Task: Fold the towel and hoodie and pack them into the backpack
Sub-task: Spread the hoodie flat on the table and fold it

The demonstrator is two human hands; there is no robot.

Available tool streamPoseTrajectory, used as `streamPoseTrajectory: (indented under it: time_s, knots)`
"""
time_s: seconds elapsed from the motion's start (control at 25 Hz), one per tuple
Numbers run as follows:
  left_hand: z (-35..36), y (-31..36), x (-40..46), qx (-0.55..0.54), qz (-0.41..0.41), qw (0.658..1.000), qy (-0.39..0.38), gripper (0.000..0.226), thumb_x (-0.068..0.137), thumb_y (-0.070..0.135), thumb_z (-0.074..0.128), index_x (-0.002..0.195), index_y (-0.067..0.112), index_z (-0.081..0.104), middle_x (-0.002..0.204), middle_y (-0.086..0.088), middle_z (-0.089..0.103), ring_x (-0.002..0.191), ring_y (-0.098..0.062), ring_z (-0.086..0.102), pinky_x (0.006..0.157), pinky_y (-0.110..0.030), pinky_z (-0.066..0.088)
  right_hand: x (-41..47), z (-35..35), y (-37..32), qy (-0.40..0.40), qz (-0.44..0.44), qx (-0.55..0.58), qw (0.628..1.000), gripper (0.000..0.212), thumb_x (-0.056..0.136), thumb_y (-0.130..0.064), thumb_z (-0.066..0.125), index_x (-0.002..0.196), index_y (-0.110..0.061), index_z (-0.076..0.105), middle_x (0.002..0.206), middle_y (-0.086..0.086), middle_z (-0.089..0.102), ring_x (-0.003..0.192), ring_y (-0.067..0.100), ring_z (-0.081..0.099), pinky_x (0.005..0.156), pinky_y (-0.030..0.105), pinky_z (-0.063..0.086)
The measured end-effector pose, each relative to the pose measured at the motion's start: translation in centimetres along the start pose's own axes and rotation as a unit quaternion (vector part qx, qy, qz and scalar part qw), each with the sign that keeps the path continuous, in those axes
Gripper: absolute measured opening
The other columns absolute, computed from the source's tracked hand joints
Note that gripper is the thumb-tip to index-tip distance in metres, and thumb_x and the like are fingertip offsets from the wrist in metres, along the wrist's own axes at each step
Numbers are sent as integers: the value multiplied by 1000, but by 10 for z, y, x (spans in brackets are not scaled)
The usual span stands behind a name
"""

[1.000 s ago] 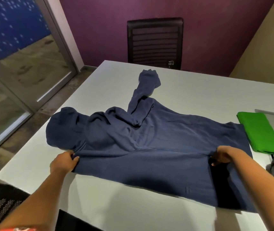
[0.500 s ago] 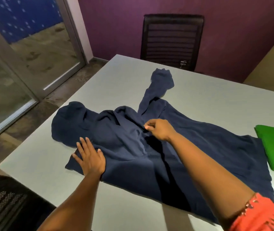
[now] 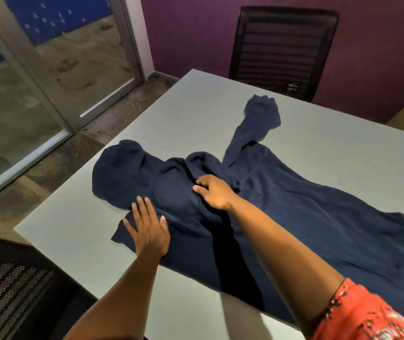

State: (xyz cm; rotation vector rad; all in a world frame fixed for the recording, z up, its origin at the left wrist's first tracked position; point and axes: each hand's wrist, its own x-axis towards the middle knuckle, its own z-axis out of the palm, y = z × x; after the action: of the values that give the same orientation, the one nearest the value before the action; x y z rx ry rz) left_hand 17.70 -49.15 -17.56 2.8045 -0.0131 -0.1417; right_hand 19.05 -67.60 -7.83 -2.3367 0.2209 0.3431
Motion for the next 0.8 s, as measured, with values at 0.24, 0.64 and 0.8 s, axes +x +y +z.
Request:
streamPoseTrajectory:
  time_s: [0.24, 0.64, 0.8]
  knots:
    - [1, -1, -3, 18, 21, 999, 23, 60, 91, 32, 33, 142, 0, 29, 150, -20, 29, 137, -38, 29, 106, -62, 17, -17, -43, -10, 245, -33, 70, 967, 13, 86, 0, 60, 96, -5, 67, 90, 8, 70, 81, 18, 63, 71, 14, 42]
    - [-8, -7, -5, 31, 6, 999, -7, 67, 99, 38, 29, 148, 9, -7, 157, -5, -11, 145, -22, -8, 115, -52, 1, -63, -122, -44, 539, -232, -22, 809, 31, 80, 11, 50, 102, 0, 68, 99, 17, 59, 87, 5, 48, 78, -4, 31]
    - [-13, -9, -4, 55, 6, 998, -33, 69, 98, 42, 27, 148, 10, -8, 157, -5, -12, 145, -21, -7, 114, -53, 3, -96, -154, -46, 600, -226, -42, 766, 33, 79, 0, 41, 99, 0, 67, 95, 17, 58, 81, 2, 42, 68, 2, 32]
